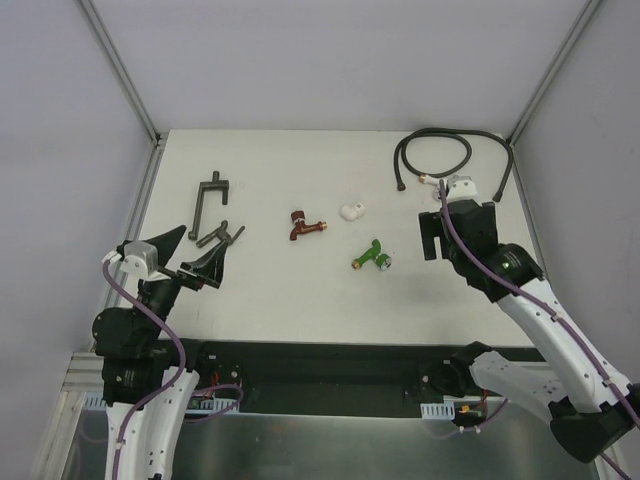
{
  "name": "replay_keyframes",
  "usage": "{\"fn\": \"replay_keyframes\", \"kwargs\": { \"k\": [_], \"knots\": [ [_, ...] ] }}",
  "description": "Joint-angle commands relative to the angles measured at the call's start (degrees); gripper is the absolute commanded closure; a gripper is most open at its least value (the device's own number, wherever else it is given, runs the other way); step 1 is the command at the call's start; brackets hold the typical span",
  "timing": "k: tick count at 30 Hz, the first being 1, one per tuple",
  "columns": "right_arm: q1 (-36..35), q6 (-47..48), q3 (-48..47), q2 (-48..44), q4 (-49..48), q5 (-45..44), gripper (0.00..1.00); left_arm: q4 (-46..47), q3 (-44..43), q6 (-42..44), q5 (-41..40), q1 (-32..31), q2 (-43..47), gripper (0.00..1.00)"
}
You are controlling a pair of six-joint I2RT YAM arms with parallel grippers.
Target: Install the water faucets
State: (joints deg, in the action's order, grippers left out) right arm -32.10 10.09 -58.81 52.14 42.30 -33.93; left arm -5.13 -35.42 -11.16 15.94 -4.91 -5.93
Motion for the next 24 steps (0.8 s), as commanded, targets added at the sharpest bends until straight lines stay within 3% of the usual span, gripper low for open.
{"fn": "replay_keyframes", "kwargs": {
  "k": [1, 16, 24],
  "knots": [
    [0.28, -2.17, -5.70, 7.77, -1.70, 9.65, 0.04, 1.52, -0.18, 0.00, -1.18, -1.59, 1.54, 0.01],
    [0.46, -15.36, -23.20, 43.11, -10.46, 36.97, 0.04, -0.06, -0.70, 1.49, -7.68, -11.87, 1.81, 0.01],
    [-1.74, -16.85, -25.13, 51.92, -11.46, 37.55, 0.01, -0.15, -0.44, 1.75, -9.79, -14.78, -0.92, 0.01]
  ]
}}
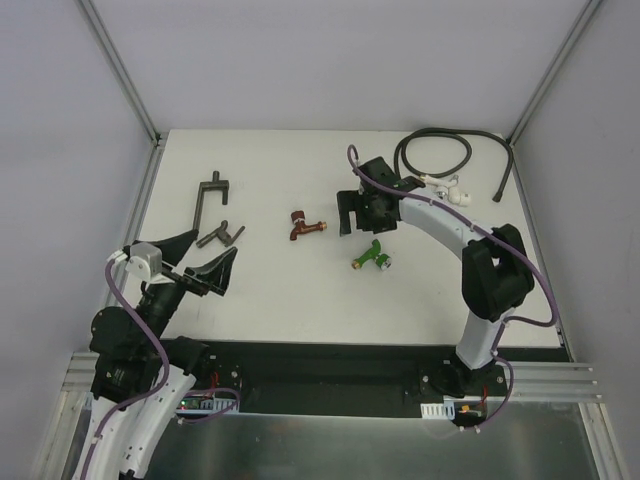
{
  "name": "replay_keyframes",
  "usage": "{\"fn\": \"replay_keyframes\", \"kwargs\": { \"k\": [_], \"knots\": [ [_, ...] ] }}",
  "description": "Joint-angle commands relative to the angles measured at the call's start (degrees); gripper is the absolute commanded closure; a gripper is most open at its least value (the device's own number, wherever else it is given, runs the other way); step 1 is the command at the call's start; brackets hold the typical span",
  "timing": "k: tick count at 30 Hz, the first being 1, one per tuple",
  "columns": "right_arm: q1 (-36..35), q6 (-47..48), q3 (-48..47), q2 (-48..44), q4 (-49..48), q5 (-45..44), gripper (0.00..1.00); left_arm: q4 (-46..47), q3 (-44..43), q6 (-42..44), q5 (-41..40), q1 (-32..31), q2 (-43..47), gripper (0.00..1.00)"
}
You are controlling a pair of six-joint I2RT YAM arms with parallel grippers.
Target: Install the water faucets
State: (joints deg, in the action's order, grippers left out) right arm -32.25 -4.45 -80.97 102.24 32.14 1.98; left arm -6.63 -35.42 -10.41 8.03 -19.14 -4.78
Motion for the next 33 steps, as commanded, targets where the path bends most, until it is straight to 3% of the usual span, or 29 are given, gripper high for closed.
{"fn": "replay_keyframes", "kwargs": {
  "k": [1, 11, 19, 24, 33],
  "knots": [
    [-1.85, -3.02, -2.53, 2.00, -1.12, 0.84, 0.02, 1.36, -0.35, 1.01, -2.14, -0.55, -2.34, 0.01],
    [-3.87, -6.45, 5.82, 0.68, -1.11, -8.66, 0.07, 0.22, -0.26, 0.84, -1.71, -0.11, -2.96, 0.01],
    [-4.49, -1.45, 5.22, 0.77, -5.60, -8.31, 0.12, 0.13, 0.00, 0.13, 0.31, 6.46, -8.13, 0.01],
    [-4.58, -2.40, 8.89, -1.76, -6.82, -5.24, 0.23, 0.13, 0.18, -1.36, 3.74, 10.78, -16.47, 0.01],
    [-9.49, -6.01, 16.46, -10.47, -8.93, -5.30, 0.37, -0.40, -0.35, -0.22, 3.92, 11.22, -25.10, 0.01]
  ]
}}
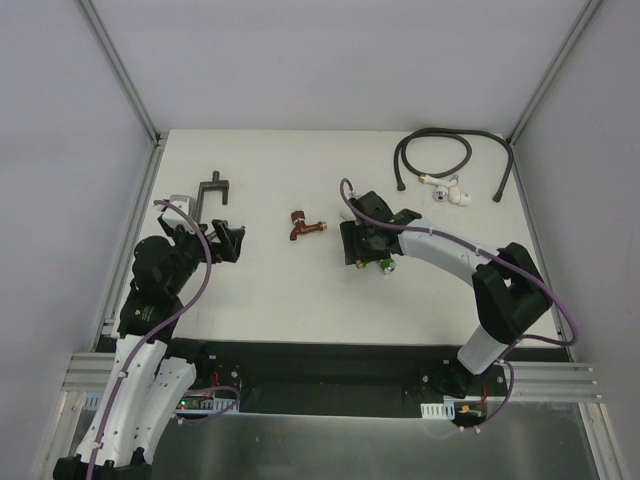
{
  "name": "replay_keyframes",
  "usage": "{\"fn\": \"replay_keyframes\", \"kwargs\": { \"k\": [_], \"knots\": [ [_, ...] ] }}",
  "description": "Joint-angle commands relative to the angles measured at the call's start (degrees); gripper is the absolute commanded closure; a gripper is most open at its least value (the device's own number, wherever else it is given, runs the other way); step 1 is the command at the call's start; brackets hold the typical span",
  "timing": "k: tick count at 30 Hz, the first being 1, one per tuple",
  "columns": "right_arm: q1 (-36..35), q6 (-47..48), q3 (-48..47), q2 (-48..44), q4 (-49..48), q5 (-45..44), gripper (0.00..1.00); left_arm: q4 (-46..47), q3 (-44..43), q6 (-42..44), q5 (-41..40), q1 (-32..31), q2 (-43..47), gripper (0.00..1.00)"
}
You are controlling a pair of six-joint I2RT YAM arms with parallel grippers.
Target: Install the water faucets
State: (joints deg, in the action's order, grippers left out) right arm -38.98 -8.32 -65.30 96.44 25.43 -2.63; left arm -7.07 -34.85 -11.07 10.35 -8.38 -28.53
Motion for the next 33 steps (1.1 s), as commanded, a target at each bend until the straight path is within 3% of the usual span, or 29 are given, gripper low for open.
{"fn": "replay_keyframes", "kwargs": {
  "k": [1, 10, 20, 25, 33],
  "knots": [
    [-3.03, -2.14, 0.79, -4.51, -2.31, -1.32, 0.38, -0.05, -1.18, 0.44, 1.95, 0.56, -1.26, 0.01],
    [-3.73, -0.13, -1.93, 1.02, -4.95, -8.26, 0.40, 0.04, -0.83, -0.53, 4.42, 0.91, 5.06, 0.01],
    [-3.73, -0.56, -1.78, 4.72, -5.13, -3.09, 0.40, 0.13, -0.83, -0.44, 3.62, 0.91, 8.14, 0.01],
    [-3.91, -1.88, 5.17, -1.60, -4.25, -0.18, 0.39, 0.04, -1.18, -0.44, 4.15, 1.00, 7.62, 0.01],
    [-3.82, -1.88, 13.96, -13.99, 0.15, -3.08, 0.39, 0.13, -1.18, -0.44, 4.15, 1.53, 6.91, 0.01]
  ]
}}
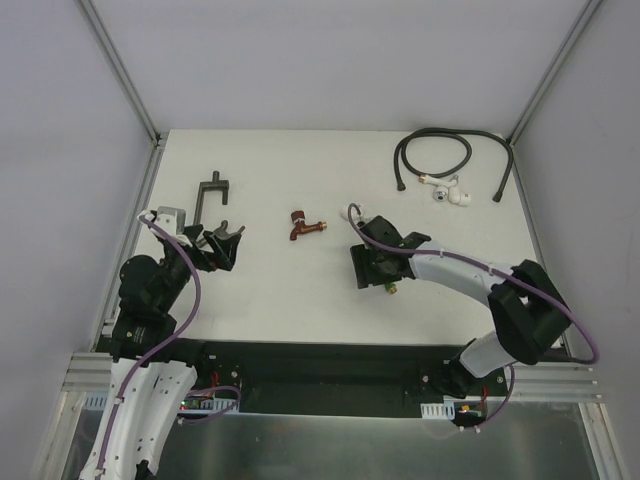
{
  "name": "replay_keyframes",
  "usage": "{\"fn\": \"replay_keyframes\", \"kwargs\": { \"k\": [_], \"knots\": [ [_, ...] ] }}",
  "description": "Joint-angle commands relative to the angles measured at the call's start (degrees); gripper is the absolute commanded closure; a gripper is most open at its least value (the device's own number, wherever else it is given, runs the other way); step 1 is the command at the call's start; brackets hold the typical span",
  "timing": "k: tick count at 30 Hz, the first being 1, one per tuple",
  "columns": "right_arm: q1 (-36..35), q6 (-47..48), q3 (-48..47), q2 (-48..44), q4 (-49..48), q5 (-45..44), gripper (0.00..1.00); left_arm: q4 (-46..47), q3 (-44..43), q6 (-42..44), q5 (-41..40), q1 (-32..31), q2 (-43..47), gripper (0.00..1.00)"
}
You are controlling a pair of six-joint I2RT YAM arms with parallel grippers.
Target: Install the water faucets
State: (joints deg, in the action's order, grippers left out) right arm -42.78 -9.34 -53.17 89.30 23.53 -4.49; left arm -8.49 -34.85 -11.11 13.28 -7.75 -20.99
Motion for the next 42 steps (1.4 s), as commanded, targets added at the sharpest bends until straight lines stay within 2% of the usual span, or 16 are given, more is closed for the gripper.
{"fn": "replay_keyframes", "kwargs": {
  "k": [1, 8, 13, 23, 28, 32, 33, 38, 39, 40, 42],
  "knots": [
    [-0.02, -0.50, 2.45, -7.81, 1.96, -1.22, 0.39, 1.46, -1.27, -0.40, 1.31, 0.98, -0.71, 0.01],
    [0.68, 5.82, 2.54, -11.60, 3.10, -6.14, 0.39, 1.46, -1.27, -0.40, 1.31, 1.42, -1.59, 0.01],
    [3.58, 6.79, 4.91, -11.43, 1.96, -5.18, 0.41, 1.46, -1.36, -0.31, 1.14, 1.68, -1.77, 0.01],
    [4.82, 8.20, 6.50, -4.49, -1.99, -0.26, 0.44, 1.46, -1.45, -0.40, 1.31, 2.30, -2.65, 0.01],
    [4.73, 8.73, 7.11, -2.38, -3.14, 1.85, 0.53, 1.37, -1.36, -0.49, 0.96, 2.56, -2.56, 0.01],
    [4.73, 8.99, 7.64, -1.06, -3.58, 1.68, 0.53, 1.37, -1.45, -0.57, 0.78, 2.91, -2.39, 0.01],
    [4.73, 8.99, 7.73, -0.79, -3.75, 1.94, 0.57, 1.37, -1.53, -0.49, 0.87, 2.91, -2.47, 0.01],
    [4.20, 10.66, 7.20, -0.61, -3.67, 2.73, 0.88, 1.46, -1.89, -1.27, 0.87, 2.91, -3.35, 0.01],
    [3.94, 11.01, 7.03, -1.05, -3.49, 2.56, 0.90, 1.46, -2.06, -1.63, 1.05, 2.91, -3.87, 0.01],
    [3.15, 11.27, 6.42, -1.58, -3.14, 2.56, 0.97, 1.55, -2.59, -2.67, 1.74, 2.91, -4.40, 0.01],
    [2.36, 11.98, 5.01, -2.28, -2.35, 2.56, 0.98, 1.55, -3.29, -3.82, 2.10, 2.91, -6.95, 0.01]
  ]
}}
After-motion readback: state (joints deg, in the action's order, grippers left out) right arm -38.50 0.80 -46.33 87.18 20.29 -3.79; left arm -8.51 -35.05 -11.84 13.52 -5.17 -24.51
